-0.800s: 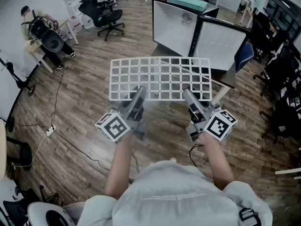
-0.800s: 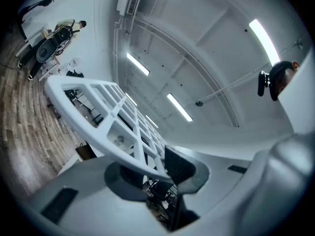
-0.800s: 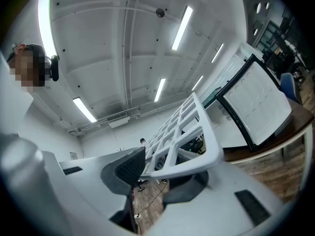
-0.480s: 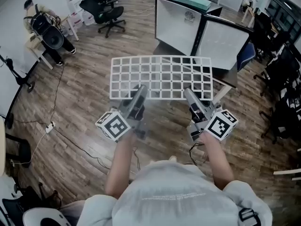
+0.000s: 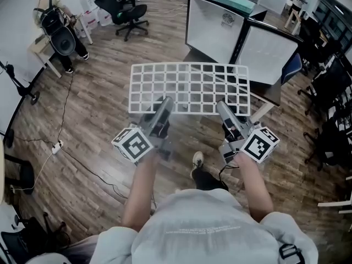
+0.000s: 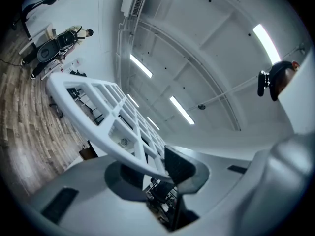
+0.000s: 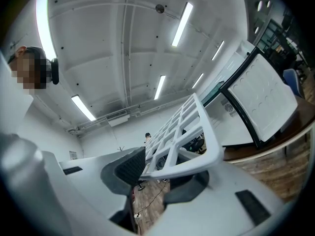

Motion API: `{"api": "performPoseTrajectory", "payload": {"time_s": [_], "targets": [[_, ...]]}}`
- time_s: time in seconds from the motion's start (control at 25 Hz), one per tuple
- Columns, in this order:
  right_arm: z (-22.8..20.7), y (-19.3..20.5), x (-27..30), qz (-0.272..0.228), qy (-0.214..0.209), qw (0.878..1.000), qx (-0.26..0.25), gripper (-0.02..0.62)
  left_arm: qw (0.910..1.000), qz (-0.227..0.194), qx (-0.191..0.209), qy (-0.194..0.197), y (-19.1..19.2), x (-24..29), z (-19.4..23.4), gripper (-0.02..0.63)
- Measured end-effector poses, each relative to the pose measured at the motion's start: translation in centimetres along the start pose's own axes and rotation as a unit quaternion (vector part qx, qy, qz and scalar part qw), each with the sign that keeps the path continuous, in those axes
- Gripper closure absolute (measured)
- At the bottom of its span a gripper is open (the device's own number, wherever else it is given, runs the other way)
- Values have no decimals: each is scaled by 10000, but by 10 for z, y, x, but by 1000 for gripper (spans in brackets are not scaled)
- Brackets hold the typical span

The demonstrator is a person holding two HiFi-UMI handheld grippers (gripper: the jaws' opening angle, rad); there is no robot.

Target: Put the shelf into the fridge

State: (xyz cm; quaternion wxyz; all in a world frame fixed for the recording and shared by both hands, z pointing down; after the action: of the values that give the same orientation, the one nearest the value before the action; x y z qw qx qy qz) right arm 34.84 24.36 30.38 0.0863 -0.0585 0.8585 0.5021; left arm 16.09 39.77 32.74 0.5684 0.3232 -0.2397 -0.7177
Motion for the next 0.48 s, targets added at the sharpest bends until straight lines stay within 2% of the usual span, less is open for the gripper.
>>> {"api": "performPoseTrajectory", "payload": {"time_s": [0.24, 0.48], "targets": [[-42, -1, 33, 59, -30, 9999, 95, 466, 9999, 47, 8, -119, -6, 36, 33, 500], [-117, -19, 96, 96, -216, 9995, 205, 466, 9992, 3, 79, -398, -26, 109, 79, 500]]}}
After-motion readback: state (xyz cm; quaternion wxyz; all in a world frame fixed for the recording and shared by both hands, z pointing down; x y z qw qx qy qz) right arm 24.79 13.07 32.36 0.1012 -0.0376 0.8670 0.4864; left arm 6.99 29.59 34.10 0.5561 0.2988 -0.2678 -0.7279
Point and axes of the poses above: the fingertips, and each gripper's own axes: x forward along the fingers, z to its left, y out of its underside, the point moved 6 cm from there along -x, backward along the fingers, and after that the axes turned 6 degrees about -y, right-handed, at the moved point
